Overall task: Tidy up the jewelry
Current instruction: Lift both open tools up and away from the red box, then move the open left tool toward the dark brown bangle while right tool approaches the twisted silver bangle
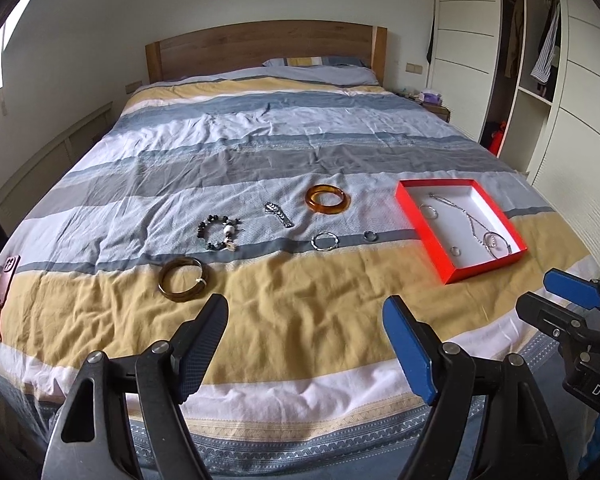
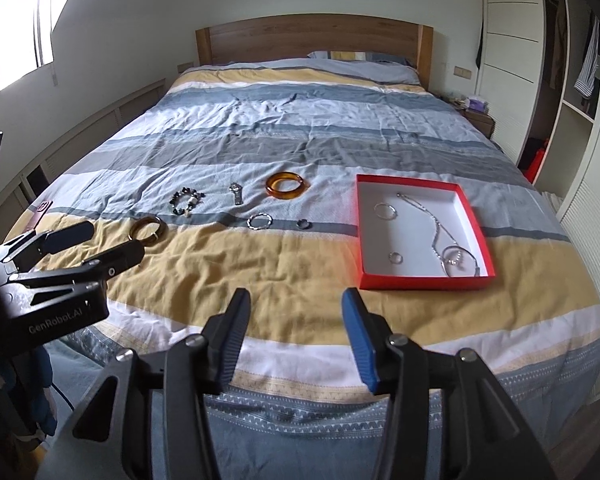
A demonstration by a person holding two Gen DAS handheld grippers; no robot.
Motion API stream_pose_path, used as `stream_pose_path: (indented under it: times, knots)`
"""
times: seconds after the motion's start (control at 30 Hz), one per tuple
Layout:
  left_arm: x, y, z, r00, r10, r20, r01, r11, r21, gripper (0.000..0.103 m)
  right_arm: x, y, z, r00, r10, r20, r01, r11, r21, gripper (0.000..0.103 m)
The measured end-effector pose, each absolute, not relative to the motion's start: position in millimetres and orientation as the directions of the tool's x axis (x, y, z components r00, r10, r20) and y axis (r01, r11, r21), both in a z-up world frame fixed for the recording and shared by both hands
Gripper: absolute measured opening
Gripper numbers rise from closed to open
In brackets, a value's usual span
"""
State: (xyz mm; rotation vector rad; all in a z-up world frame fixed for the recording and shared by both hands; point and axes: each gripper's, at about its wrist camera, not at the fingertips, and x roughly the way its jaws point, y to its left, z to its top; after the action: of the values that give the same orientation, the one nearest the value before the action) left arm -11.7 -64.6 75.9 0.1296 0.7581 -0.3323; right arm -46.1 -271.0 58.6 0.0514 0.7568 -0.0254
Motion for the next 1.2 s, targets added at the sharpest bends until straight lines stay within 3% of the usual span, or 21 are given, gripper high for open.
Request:
stream_pose_path:
  times: [0.67,1.2]
  knots:
    - [-7.8,-51.3,69.0,0.677,-0.234,-0.698,0.320,0.947,-0.007,0.079,-48.3,-267.2,57.9,0.727,-0.003,-0.687,0.039,0.999,0.036,0.046]
    - [-1.1,-6.8,54.5,0.677,-0.132,-0.724,0.214,0.977,0.022,0.083,-20.9,-244.9,38.5,0.709,0.073,-0.701,-0.009,0.995,0.095,0.046]
